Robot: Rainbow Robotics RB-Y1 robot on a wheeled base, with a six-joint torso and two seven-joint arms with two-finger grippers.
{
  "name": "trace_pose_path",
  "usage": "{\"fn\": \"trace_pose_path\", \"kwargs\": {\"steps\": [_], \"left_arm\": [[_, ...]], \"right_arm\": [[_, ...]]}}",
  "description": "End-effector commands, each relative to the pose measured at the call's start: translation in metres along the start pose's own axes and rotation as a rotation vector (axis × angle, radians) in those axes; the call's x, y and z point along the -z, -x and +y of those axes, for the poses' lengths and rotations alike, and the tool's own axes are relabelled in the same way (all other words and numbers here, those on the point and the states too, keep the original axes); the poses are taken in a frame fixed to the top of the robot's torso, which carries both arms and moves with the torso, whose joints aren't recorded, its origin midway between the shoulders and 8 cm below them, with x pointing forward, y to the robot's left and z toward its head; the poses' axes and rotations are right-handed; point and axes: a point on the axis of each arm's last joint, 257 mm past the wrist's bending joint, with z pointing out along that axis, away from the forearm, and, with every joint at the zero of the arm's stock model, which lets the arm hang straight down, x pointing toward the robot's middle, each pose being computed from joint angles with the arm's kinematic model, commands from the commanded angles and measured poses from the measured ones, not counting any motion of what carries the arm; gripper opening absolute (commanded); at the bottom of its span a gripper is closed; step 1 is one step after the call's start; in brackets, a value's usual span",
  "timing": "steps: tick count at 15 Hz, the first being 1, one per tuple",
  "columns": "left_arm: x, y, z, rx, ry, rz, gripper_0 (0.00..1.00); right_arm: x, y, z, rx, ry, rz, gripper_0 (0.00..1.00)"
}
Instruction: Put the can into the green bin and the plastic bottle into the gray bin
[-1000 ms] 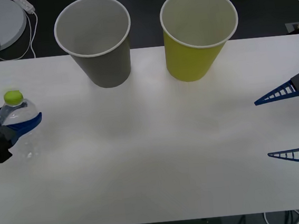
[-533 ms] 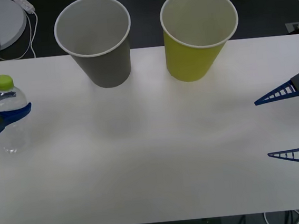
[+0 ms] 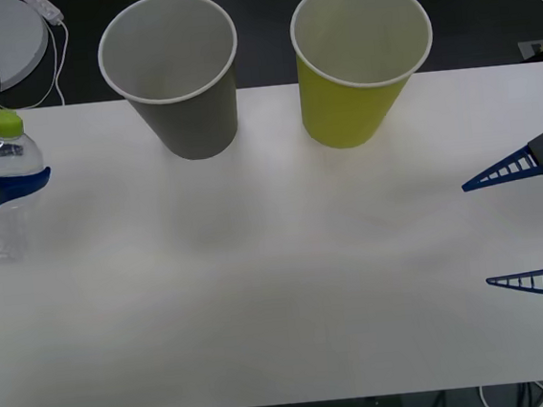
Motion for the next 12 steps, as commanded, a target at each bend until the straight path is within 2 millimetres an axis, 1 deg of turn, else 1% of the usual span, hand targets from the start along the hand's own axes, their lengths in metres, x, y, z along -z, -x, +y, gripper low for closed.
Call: {"fn": "trace_pose_path", "kwargs": {"steps": [1, 4, 6, 9, 12], "left_arm": [[0.000, 0.011, 0.005, 0.009, -0.005, 0.038, 0.00], [0.001, 0.024, 0.010, 0.021, -0.014, 0.068, 0.00], [-0.002, 0.032, 0.020, 0.022, -0.023, 0.071, 0.00], [-0.011, 0.044, 0.032, 0.023, -0.044, 0.073, 0.00], [-0.020, 0.060, 0.043, 0.016, -0.048, 0.064, 0.00]], "right_arm": [[0.000, 0.000, 0.000, 0.000, 0.000, 0.000, 1.00], [0.000, 0.000, 0.000, 0.000, 0.000, 0.000, 1.00], [0.000, 0.000, 0.000, 0.000, 0.000, 0.000, 1.00], [0.000, 0.000, 0.000, 0.000, 0.000, 0.000, 1.00], [0.000, 0.000, 0.000, 0.000, 0.000, 0.000, 1.00]]}}
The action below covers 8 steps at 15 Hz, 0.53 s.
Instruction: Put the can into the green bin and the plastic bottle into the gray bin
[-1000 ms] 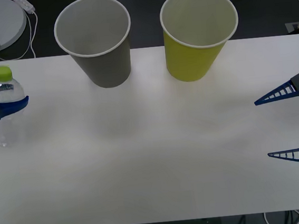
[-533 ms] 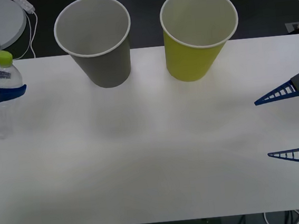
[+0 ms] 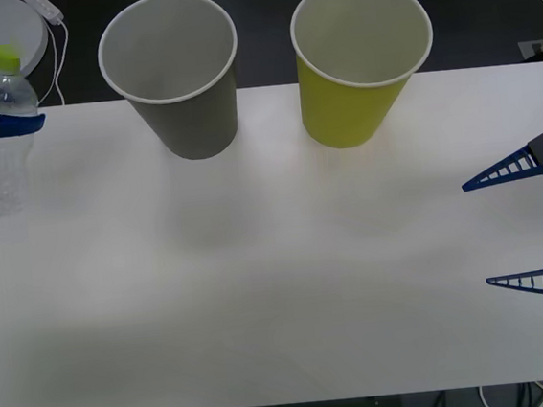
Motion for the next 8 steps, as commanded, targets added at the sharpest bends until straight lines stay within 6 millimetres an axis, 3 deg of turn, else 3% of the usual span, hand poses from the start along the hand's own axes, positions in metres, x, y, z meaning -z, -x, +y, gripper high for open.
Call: {"fn": "trace_pose_path", "kwargs": {"steps": [1, 6, 8], "left_arm": [[-0.008, 0.012, 0.007, -0.007, -0.010, 0.001, 0.00], [-0.025, 0.038, 0.021, -0.019, -0.034, 0.017, 0.00], [-0.029, 0.058, 0.032, -0.029, -0.029, 0.010, 0.00]], "right_arm": [[0.000, 0.000, 0.000, 0.000, 0.000, 0.000, 1.00], [0.000, 0.000, 0.000, 0.000, 0.000, 0.000, 1.00], [0.000, 0.000, 0.000, 0.000, 0.000, 0.000, 1.00]]}}
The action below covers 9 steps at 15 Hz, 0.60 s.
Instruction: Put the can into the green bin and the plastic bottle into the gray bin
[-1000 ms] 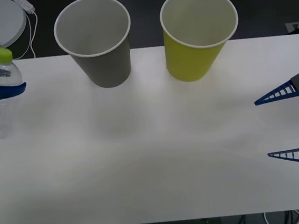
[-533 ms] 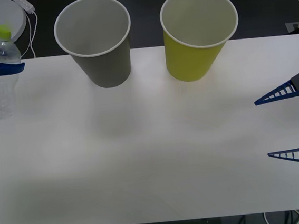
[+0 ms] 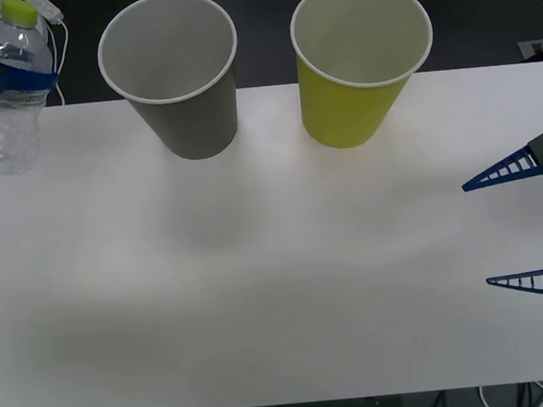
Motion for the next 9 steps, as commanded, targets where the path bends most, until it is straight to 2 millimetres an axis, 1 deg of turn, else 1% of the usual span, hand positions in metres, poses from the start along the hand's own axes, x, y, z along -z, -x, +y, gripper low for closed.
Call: {"fn": "trace_pose_path", "kwargs": {"steps": [1, 3, 6, 9], "left_arm": [[-0.004, 0.025, 0.014, -0.009, 0.006, -0.010, 0.00], [-0.013, 0.035, 0.017, -0.022, -0.007, 0.009, 0.00], [-0.028, 0.044, 0.019, -0.037, -0.032, 0.045, 0.00], [-0.038, 0.053, 0.022, -0.062, -0.045, 0.100, 0.00]], "right_arm": [[0.000, 0.000, 0.000, 0.000, 0.000, 0.000, 1.00], [0.000, 0.000, 0.000, 0.000, 0.000, 0.000, 1.00], [0.000, 0.000, 0.000, 0.000, 0.000, 0.000, 1.00], [0.000, 0.000, 0.000, 0.000, 0.000, 0.000, 1.00]]}}
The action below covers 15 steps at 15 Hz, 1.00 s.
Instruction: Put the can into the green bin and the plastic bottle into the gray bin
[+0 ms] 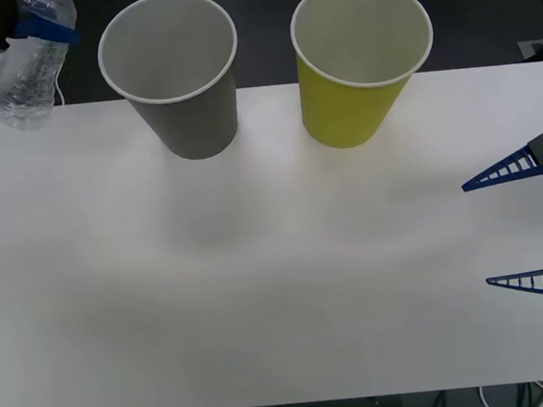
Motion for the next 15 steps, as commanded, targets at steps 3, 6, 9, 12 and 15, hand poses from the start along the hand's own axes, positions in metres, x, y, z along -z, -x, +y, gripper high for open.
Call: {"fn": "trace_pose_path", "kwargs": {"steps": [3, 6, 9, 12, 15], "left_arm": [[-0.013, 0.011, 0.004, -0.053, -0.020, 0.113, 0.00], [-0.015, 0.016, 0.008, -0.086, -0.024, 0.178, 0.00], [-0.013, 0.021, 0.009, -0.134, -0.009, 0.230, 0.00], [-0.012, 0.030, 0.013, -0.136, -0.016, 0.248, 0.00], [-0.010, 0.044, 0.015, -0.142, -0.023, 0.272, 0.00]], "right_arm": [[0.000, 0.000, 0.000, 0.000, 0.000, 0.000, 1.00], [0.000, 0.000, 0.000, 0.000, 0.000, 0.000, 1.00], [0.000, 0.000, 0.000, 0.000, 0.000, 0.000, 1.00], [0.000, 0.000, 0.000, 0.000, 0.000, 0.000, 1.00], [0.000, 0.000, 0.000, 0.000, 0.000, 0.000, 1.00]]}}
